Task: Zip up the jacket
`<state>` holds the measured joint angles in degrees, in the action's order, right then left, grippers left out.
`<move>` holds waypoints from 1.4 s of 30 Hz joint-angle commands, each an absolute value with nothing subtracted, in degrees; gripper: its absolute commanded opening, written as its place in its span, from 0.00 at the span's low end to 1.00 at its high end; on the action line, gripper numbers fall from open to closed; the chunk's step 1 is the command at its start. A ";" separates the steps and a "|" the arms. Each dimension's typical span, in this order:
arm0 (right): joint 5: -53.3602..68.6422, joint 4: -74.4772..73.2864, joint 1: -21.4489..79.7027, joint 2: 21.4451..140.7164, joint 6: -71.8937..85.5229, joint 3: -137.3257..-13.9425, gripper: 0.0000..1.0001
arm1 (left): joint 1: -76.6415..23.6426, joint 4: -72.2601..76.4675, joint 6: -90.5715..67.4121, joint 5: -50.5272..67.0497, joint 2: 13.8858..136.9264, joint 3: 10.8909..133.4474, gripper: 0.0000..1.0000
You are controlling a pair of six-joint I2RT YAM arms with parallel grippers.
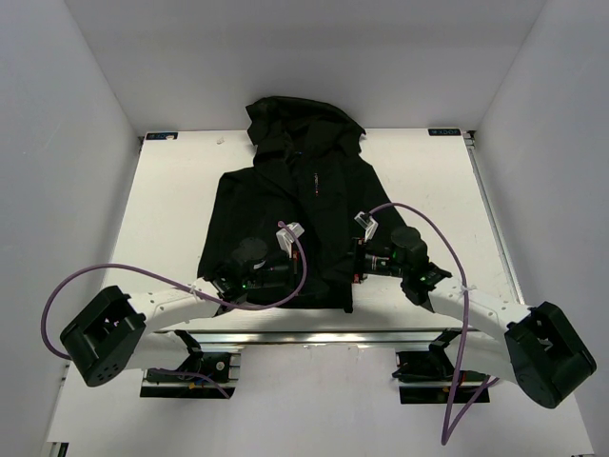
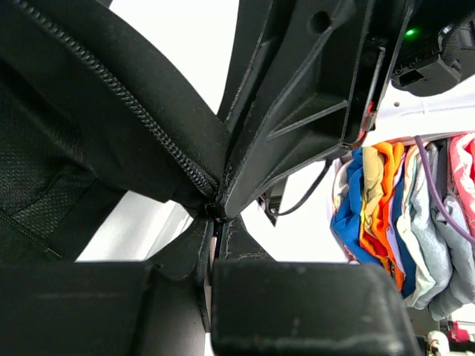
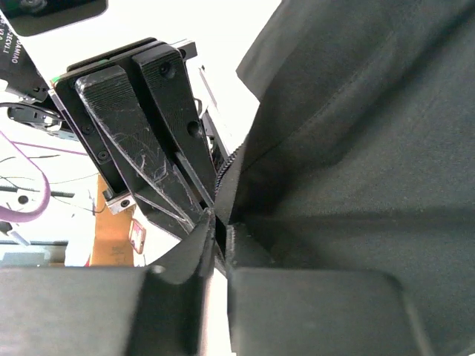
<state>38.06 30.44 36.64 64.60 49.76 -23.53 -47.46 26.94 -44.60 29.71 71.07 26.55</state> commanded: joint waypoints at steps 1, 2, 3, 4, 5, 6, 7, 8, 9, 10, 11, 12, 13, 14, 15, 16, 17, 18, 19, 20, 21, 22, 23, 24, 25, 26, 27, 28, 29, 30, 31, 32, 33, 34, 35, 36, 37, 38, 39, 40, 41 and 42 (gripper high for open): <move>44.56 34.10 37.44 64.16 50.01 -23.03 0.00 | -47.37 32.35 -44.82 26.46 69.17 26.81 0.00; 44.73 34.01 37.44 64.07 49.92 -23.03 0.00 | -47.46 32.34 -44.74 26.37 69.08 26.81 0.00; 44.74 33.75 37.53 63.64 49.75 -22.94 0.00 | -47.46 31.04 -44.74 25.93 69.08 26.98 0.00; 44.30 33.40 37.44 63.20 49.31 -22.85 0.00 | -47.37 29.72 -44.30 25.67 68.91 27.24 0.00; 44.04 32.62 37.44 62.93 48.87 -23.20 0.00 | -47.37 28.14 -43.77 25.32 68.82 28.29 0.00; 43.34 30.78 37.35 62.06 48.43 -23.38 0.00 | -47.37 24.38 -43.16 24.70 68.64 28.82 0.00; 42.55 30.15 37.35 61.62 47.82 -23.38 0.00 | -47.37 22.26 -42.72 24.52 68.56 29.52 0.01; 42.02 29.62 37.18 61.26 47.55 -23.47 0.00 | -47.37 19.97 -42.19 24.43 68.47 30.14 0.12; 41.49 28.84 37.18 60.30 47.20 -23.81 0.00 | -47.37 15.25 -41.67 24.09 68.38 31.36 0.26; 40.79 27.09 37.09 60.03 46.24 -23.99 0.00 | -47.46 13.73 -40.79 23.91 67.94 31.72 0.55; 40.43 26.03 36.92 59.59 45.80 -24.17 0.00 | -47.37 12.14 -40.35 23.73 67.33 31.90 0.64; 40.17 25.23 37.00 59.07 45.18 -24.43 0.00 | -47.37 8.91 -39.82 23.03 66.72 32.25 0.70; 40.34 24.01 36.83 58.89 44.22 -24.35 0.00 | -47.37 7.92 -39.47 21.37 65.84 32.26 0.85; 40.25 23.39 36.83 58.80 43.77 -24.43 0.00 | -47.46 6.87 -39.20 20.40 63.83 32.26 0.89; 40.43 23.03 36.83 58.71 43.25 -24.35 0.00 | -47.37 4.85 -39.03 19.17 62.85 32.52 0.91; 40.43 22.68 36.91 58.71 42.89 -24.35 0.00 | -47.37 4.05 -38.85 17.86 61.80 32.78 0.96; 40.43 21.89 36.91 58.71 42.28 -24.43 0.00 | -47.29 3.17 -38.85 15.49 60.13 33.04 0.98; 40.60 21.62 36.91 58.71 41.84 -24.43 0.00 | -47.29 2.12 -38.93 14.25 59.33 33.22 0.98; 40.78 21.45 36.91 58.62 41.49 -24.52 0.00 | -47.29 2.02 -39.11 12.32 58.89 33.22 0.98; 40.96 21.53 36.91 58.62 41.22 -24.52 0.00 | -47.20 2.11 -39.37 11.78 58.45 33.22 0.98; 41.13 21.45 36.91 58.71 40.96 -24.43 0.00 | -46.94 3.24 -39.81 11.69 58.71 33.22 0.98; 41.13 21.36 36.91 58.62 40.87 -24.43 0.00 | -46.85 3.60 -40.08 11.60 59.06 33.48 0.98; 41.48 21.36 36.91 58.71 40.52 -24.43 0.00 | -46.76 4.13 -40.43 11.60 59.67 33.66 0.98; 41.75 21.36 36.91 58.71 40.17 -24.43 0.00 | -46.67 5.26 -40.60 11.86 61.24 33.92 0.98; 42.18 21.18 36.91 58.71 40.08 -24.35 0.00 | -46.41 5.80 -40.61 12.04 62.22 34.27 0.97; 42.97 21.44 36.83 58.80 39.64 -24.26 0.00 | -46.23 6.76 -40.69 12.39 63.18 35.06 0.96; 43.50 21.79 36.91 58.71 39.29 -24.34 0.00 | -45.80 7.38 -40.69 13.70 65.11 35.50 0.92; 43.68 21.97 36.91 58.54 39.20 -24.26 0.00 | -45.70 8.08 -40.69 14.58 66.08 35.86 0.90; 44.03 22.06 36.91 58.27 39.03 -24.34 0.00 | -45.62 10.35 -40.69 15.46 66.79 35.95 0.87; 43.95 21.54 36.83 58.18 38.68 -24.43 0.00 | -45.53 11.15 -40.61 16.95 67.75 36.12 0.83; 43.86 21.36 36.83 58.10 38.41 -24.61 0.00 | -45.44 11.60 -40.69 17.48 69.33 36.47 0.80; 43.94 21.44 36.91 57.75 38.23 -24.70 0.00 | -45.44 12.04 -40.61 17.93 70.04 37.26 0.77; 43.86 21.62 36.91 57.57 38.32 -24.61 0.00 | -45.35 12.30 -40.52 18.28 70.74 37.53 0.73; 43.77 21.53 36.91 57.57 38.15 -24.61 0.00 | -45.26 12.74 -40.43 19.41 71.71 37.70 0.64; 43.77 21.36 36.91 57.66 38.14 -24.78 0.00 | -45.26 13.88 -40.43 19.95 72.24 37.97 0.62; 43.60 21.18 36.91 57.92 38.06 -24.87 0.00 | -45.26 14.50 -40.52 20.47 72.51 38.06 0.60; 43.68 20.92 36.83 58.18 37.97 -24.87 0.00 | -45.18 15.28 -40.52 21.96 73.29 37.97 0.54; 43.59 20.92 36.83 58.79 38.23 -24.96 0.00 | -45.18 16.95 -40.78 22.49 73.56 37.97 0.50; 43.25 20.83 36.91 59.06 38.32 -25.05 0.00 | -45.18 17.83 -40.87 23.20 73.91 37.97 0.42; 42.89 20.57 36.83 59.41 38.67 -25.05 0.00 | -45.18 18.62 -40.87 24.68 74.18 37.88 0.26; 42.19 19.96 36.91 59.94 38.93 -25.22 0.00 | -45.18 19.59 -40.96 25.13 74.61 37.88 0.15; 41.06 19.52 36.83 60.12 38.94 -25.49 0.00 | -45.18 20.12 -41.31 25.48 74.71 37.71 0.04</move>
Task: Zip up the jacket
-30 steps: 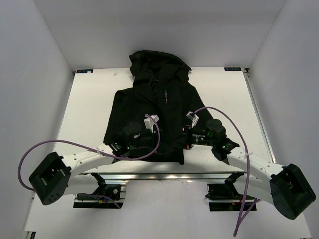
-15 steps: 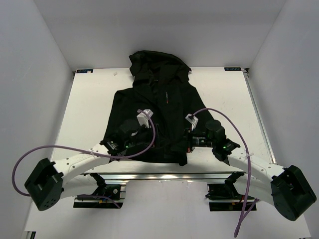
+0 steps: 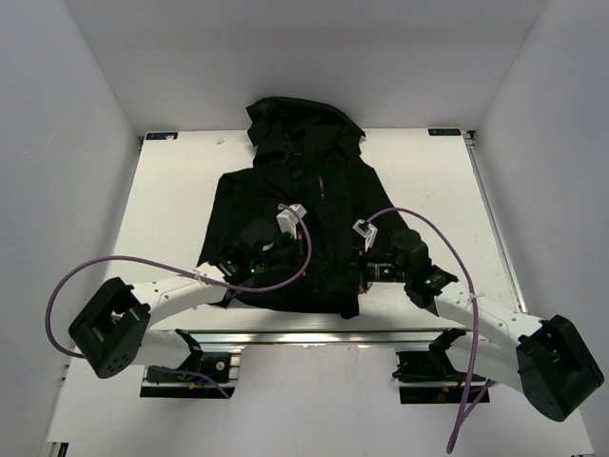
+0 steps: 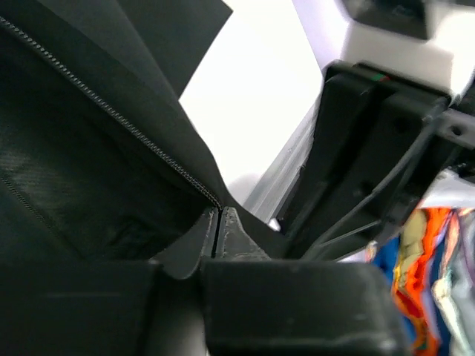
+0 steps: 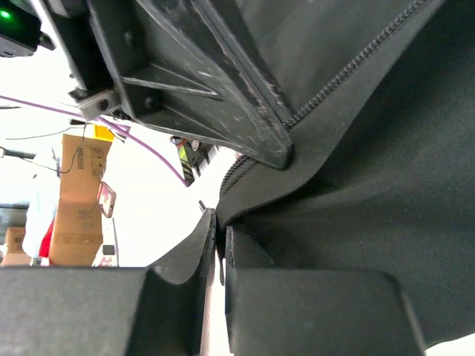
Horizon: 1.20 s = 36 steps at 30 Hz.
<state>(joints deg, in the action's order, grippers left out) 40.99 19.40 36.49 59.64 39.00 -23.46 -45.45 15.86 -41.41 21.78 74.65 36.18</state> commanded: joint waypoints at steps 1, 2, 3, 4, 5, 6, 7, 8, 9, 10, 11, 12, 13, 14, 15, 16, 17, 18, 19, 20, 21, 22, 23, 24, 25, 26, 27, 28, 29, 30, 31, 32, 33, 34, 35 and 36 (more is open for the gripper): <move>40.35 18.82 36.83 60.29 39.11 -25.49 0.00 | -45.18 20.47 -41.40 25.66 74.71 37.53 0.00; 39.73 18.46 36.91 60.38 39.37 -25.66 0.00 | -45.18 20.65 -41.48 25.75 74.45 37.36 0.00; 39.12 18.46 36.91 60.38 39.55 -25.58 0.00 | -45.18 21.35 -41.66 25.84 74.01 36.66 0.00; 38.68 18.46 36.91 60.38 39.90 -25.66 0.00 | -45.18 21.79 -41.92 25.75 73.57 36.22 0.00; 38.32 17.93 36.83 60.38 39.99 -25.66 0.01 | -45.18 22.23 -42.10 25.40 73.13 35.86 0.00; 37.89 17.84 36.91 60.47 40.08 -25.66 0.04 | -45.18 22.24 -42.19 24.97 72.17 35.69 0.00; 37.71 17.58 36.91 60.47 40.17 -25.49 0.08 | -45.18 22.06 -42.36 24.61 71.64 35.34 0.00; 37.62 17.40 36.83 60.47 40.17 -25.49 0.12 | -45.18 22.06 -42.54 24.26 71.28 35.16 0.00; 37.44 17.58 36.91 60.47 40.34 -25.40 0.15 | -45.18 21.97 -42.63 23.91 70.41 34.98 0.00; 37.44 17.49 36.83 60.56 40.34 -25.14 0.18 | -45.18 21.97 -42.71 24.08 70.14 34.55 0.00; 37.53 17.58 36.91 60.73 40.34 -25.14 0.19 | -45.18 22.15 -43.15 24.00 69.79 34.37 0.00; 37.70 17.93 36.83 60.73 40.43 -24.96 0.20 | -45.18 22.24 -43.24 23.82 69.52 34.19 0.00; 38.05 18.28 36.91 60.82 40.43 -24.79 0.20 | -45.18 22.50 -43.33 23.91 69.17 34.02 0.00; 38.32 18.54 36.91 60.82 40.43 -24.61 0.22 | -45.18 22.94 -43.85 23.91 69.17 33.67 0.00; 39.28 19.33 36.91 60.91 40.43 -24.61 0.23 | -45.18 23.11 -43.86 24.34 69.26 33.49 0.00; 40.07 19.94 36.83 61.17 40.34 -24.52 0.26 | -45.18 23.38 -44.03 24.35 69.43 33.40 0.00; 40.77 20.39 36.83 61.26 40.34 -24.35 0.27 | -45.18 23.73 -44.21 24.43 69.52 33.31 0.00; 42.00 20.83 36.83 61.43 40.34 -24.35 0.28 | -45.18 23.82 -44.21 24.61 69.61 33.31 0.00; 42.79 22.05 36.91 61.52 40.25 -24.08 0.28 | -45.18 23.91 -44.30 24.52 69.78 33.40 0.00; 43.32 22.58 36.91 61.61 40.17 -23.82 0.28 | -45.18 24.08 -44.38 24.70 70.05 33.49 0.00; 44.55 23.63 36.83 61.61 40.17 -23.64 0.28 | -45.18 24.08 -44.38 24.61 70.22 33.57 0.00; 44.91 23.82 36.83 61.87 40.17 -23.64 0.29 | -45.18 24.17 -44.38 24.70 70.22 33.57 0.00; 45.26 23.99 36.91 62.05 40.17 -23.56 0.27 | -45.18 24.26 -44.38 24.78 70.57 33.75 0.00; 46.13 24.34 36.91 62.40 40.17 -23.55 0.26 | -45.18 24.26 -44.47 24.79 70.66 33.84 0.00; 46.75 24.87 36.83 62.84 40.17 -23.55 0.25 | -45.18 24.52 -44.56 25.13 70.75 33.92 0.00; 47.19 26.09 36.91 63.10 40.51 -23.38 0.24 | -45.18 24.61 -44.65 25.22 70.84 33.84 0.00; 48.68 26.54 36.91 63.45 40.52 -23.38 0.24 | -45.18 24.70 -44.74 25.05 70.84 33.84 0.00; 49.30 26.89 36.91 64.07 40.52 -23.47 0.26 | -45.18 24.70 -44.74 24.96 70.84 33.75 0.00; 50.00 26.98 36.91 64.33 40.52 -23.47 0.31 | -45.18 24.70 -44.74 24.87 70.67 33.84 0.00; 49.92 26.90 36.91 64.51 40.52 -23.47 0.31 | -45.18 24.70 -44.74 24.79 70.58 33.84 0.00; 49.66 26.81 36.91 64.69 40.52 -23.38 0.31 | -45.18 24.70 -44.74 24.87 70.49 33.92 0.00; 49.40 26.11 36.91 64.77 40.43 -23.38 0.35 | -45.18 24.78 -44.74 24.79 70.40 33.84 0.00; 48.61 25.49 36.83 64.78 39.99 -23.55 0.36 | -45.18 24.70 -44.74 24.79 70.23 33.84 0.00; 47.99 24.97 36.91 64.60 39.82 -23.73 0.39 | -45.18 24.61 -44.65 24.96 70.14 33.75 0.00; 47.64 24.53 36.91 64.60 39.64 -23.64 0.39 | -45.18 24.61 -44.56 24.96 70.05 33.66 0.00; 47.38 24.43 36.91 64.43 39.38 -23.64 0.39 | -45.18 24.61 -44.56 24.96 69.87 33.75 0.00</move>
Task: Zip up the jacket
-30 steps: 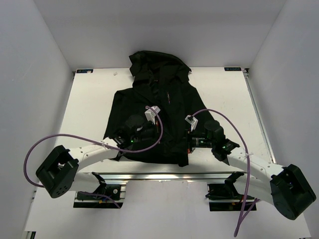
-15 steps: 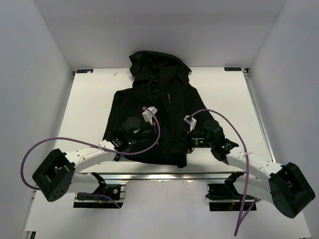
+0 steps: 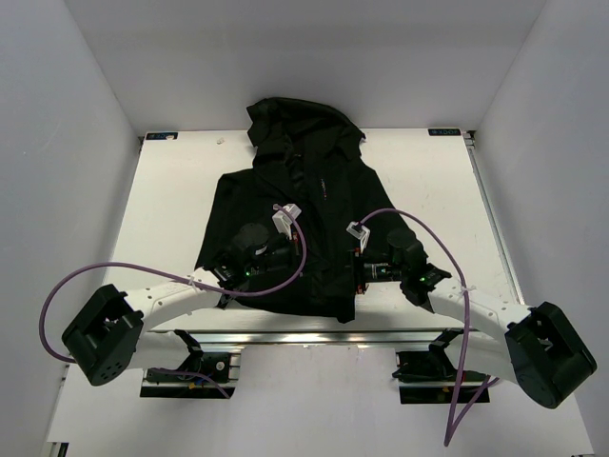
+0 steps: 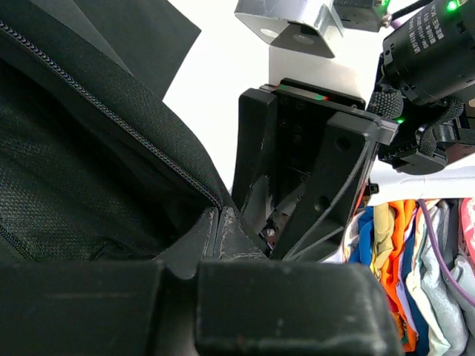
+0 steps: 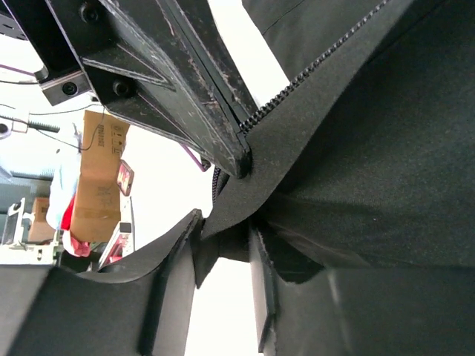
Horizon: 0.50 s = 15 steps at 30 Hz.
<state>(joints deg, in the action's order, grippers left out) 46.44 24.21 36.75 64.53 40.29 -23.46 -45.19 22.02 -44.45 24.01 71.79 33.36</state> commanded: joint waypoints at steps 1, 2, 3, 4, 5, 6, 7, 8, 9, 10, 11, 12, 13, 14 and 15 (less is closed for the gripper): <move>47.20 24.35 36.91 64.42 39.29 -23.73 0.36 | -45.18 24.44 -44.56 24.96 69.79 33.66 0.00; 47.55 24.35 37.00 64.42 39.11 -23.73 0.35 | -45.18 24.43 -44.56 24.87 69.79 33.58 0.00; 47.72 23.91 37.00 64.51 38.76 -23.82 0.36 | -45.18 24.52 -44.56 24.79 69.79 33.49 0.00; 47.90 23.65 37.18 64.51 38.50 -24.08 0.37 | -45.18 24.61 -44.56 24.87 69.79 33.40 0.00; 48.77 23.73 37.53 64.42 38.24 -24.08 0.40 | -45.18 24.61 -44.56 24.79 69.79 33.40 0.00; 49.21 23.90 37.79 64.25 37.45 -24.08 0.40 | -45.18 24.44 -44.56 24.70 69.79 33.40 0.00; 49.39 23.91 38.05 63.90 37.18 -24.08 0.41 | -45.18 24.35 -44.65 24.78 69.79 33.40 0.00; 49.31 23.82 38.75 63.72 36.92 -24.17 0.41 | -45.18 24.35 -44.47 24.87 69.79 33.40 0.00; 48.87 23.73 38.93 63.11 36.83 -24.17 0.40 | -45.18 24.17 -44.56 24.87 69.70 33.49 0.00; 48.78 23.73 39.11 62.84 36.48 -24.08 0.41 | -45.18 24.26 -44.47 24.79 69.61 33.40 0.00; 48.87 23.56 39.11 62.75 36.39 -24.17 0.41 | -45.18 24.17 -44.47 24.79 69.52 33.49 0.00; 48.95 23.55 39.11 62.67 36.47 -24.17 0.41 | -45.18 24.17 -44.47 24.70 69.52 33.49 0.00; 49.30 23.55 39.20 62.75 36.47 -24.17 0.41 | -45.18 24.00 -44.39 24.52 69.43 33.40 0.00; 48.70 23.47 39.20 62.84 36.82 -24.08 0.41 | -45.18 23.82 -44.30 24.43 69.35 33.40 0.00; 48.17 23.47 39.20 62.67 37.17 -24.00 0.39 | -45.18 23.82 -44.30 24.35 69.26 33.40 0.00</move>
<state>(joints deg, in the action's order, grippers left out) 47.09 23.55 38.70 63.79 37.93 -23.46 -45.19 22.31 -44.45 24.01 71.77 33.36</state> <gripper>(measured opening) 0.397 0.009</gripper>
